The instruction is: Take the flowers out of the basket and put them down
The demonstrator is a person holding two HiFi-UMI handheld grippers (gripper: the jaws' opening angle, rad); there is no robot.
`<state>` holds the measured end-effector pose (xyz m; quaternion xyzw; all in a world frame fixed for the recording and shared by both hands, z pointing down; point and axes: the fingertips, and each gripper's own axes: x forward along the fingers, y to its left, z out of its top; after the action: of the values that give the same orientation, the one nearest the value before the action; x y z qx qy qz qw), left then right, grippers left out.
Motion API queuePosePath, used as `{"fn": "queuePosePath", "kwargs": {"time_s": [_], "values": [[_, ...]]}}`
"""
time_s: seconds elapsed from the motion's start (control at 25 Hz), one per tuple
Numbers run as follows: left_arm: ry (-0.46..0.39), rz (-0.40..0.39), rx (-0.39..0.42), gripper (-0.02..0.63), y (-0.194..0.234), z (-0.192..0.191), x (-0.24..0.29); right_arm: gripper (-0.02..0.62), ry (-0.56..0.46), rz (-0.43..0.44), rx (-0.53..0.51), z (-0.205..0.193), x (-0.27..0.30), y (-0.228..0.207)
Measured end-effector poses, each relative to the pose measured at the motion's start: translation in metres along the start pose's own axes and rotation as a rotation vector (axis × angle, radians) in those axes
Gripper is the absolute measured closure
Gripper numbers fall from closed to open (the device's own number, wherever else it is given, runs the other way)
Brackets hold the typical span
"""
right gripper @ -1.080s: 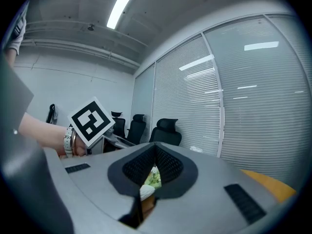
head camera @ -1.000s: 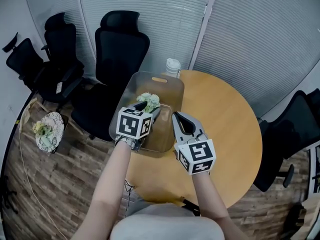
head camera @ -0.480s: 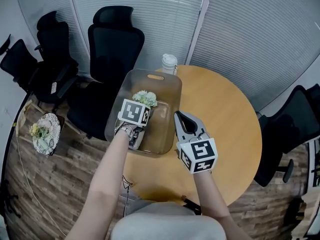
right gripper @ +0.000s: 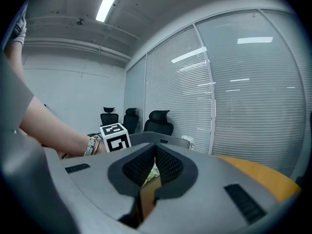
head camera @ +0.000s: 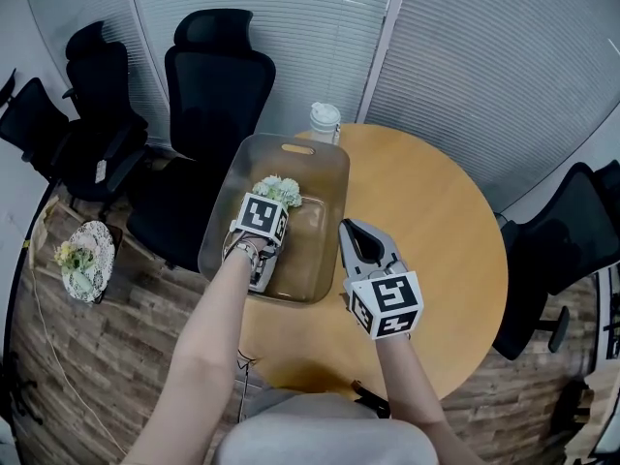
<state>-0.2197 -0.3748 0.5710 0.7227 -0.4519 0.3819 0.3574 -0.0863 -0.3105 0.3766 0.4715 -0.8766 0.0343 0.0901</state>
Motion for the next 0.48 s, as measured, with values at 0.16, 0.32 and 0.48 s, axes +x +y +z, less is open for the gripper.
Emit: {"fn": "queuePosePath", "kwargs": {"time_s": [0.16,0.32,0.48], "values": [[0.077,0.012,-0.014,0.354,0.006,-0.018,0.014,0.571,0.011,0.000,0.021,-0.005,0.000,-0.002],[0.139,0.015,-0.019,0.354,0.010,-0.032,0.025,0.571,0.012,-0.005,0.060,-0.010,0.000,-0.007],[0.194,0.049,-0.010,0.347,0.016,-0.040,0.030,0.571,0.010,-0.010,0.059,-0.011,0.001,-0.009]]}}
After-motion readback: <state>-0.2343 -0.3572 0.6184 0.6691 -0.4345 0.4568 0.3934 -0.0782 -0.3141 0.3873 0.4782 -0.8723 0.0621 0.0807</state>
